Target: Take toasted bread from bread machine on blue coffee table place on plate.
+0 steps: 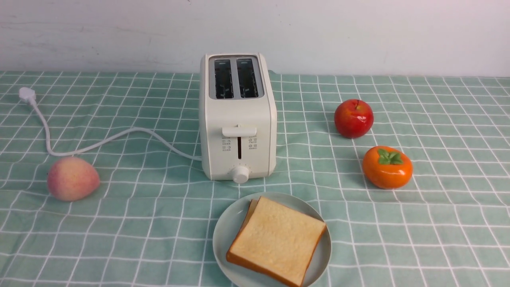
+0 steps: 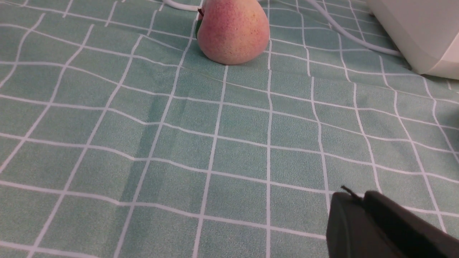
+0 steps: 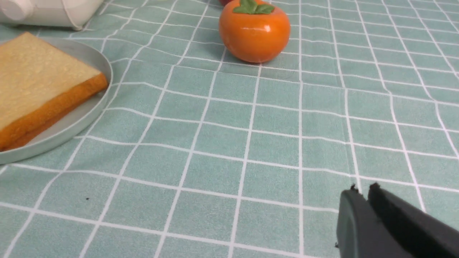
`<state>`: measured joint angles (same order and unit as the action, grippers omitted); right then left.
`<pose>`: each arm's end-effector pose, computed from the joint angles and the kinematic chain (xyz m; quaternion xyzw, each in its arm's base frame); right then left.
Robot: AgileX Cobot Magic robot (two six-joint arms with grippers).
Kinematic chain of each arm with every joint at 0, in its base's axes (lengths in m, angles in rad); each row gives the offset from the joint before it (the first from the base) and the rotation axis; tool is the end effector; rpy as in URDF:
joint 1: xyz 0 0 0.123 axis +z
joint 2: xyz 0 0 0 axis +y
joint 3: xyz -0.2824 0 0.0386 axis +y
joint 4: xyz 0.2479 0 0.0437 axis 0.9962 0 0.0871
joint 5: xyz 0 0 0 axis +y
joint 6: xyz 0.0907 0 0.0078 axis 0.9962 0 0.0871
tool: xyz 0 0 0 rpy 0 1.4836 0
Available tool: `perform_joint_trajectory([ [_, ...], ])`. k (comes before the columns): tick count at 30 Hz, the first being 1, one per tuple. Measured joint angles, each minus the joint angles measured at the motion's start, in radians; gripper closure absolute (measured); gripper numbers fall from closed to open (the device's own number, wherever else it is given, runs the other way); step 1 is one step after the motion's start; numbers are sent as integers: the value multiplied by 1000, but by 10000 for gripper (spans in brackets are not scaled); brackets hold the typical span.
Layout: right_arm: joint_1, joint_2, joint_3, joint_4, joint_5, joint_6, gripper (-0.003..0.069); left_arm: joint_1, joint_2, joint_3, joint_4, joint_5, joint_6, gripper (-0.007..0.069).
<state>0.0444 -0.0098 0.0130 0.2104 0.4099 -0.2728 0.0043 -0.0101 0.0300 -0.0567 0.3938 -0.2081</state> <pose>0.0510 0.0099 0.1733 -0.0744 0.8063 0.0235 0.5863 0.0521 -0.0018 0.1682 -0.1010 0.8061 -0.0832 0.5771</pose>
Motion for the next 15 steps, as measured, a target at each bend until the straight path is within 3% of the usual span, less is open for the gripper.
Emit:
perform_joint_trajectory([
  [15,40,0,0,-13,-3,62,582,0,0,0,0,0,0,564],
])
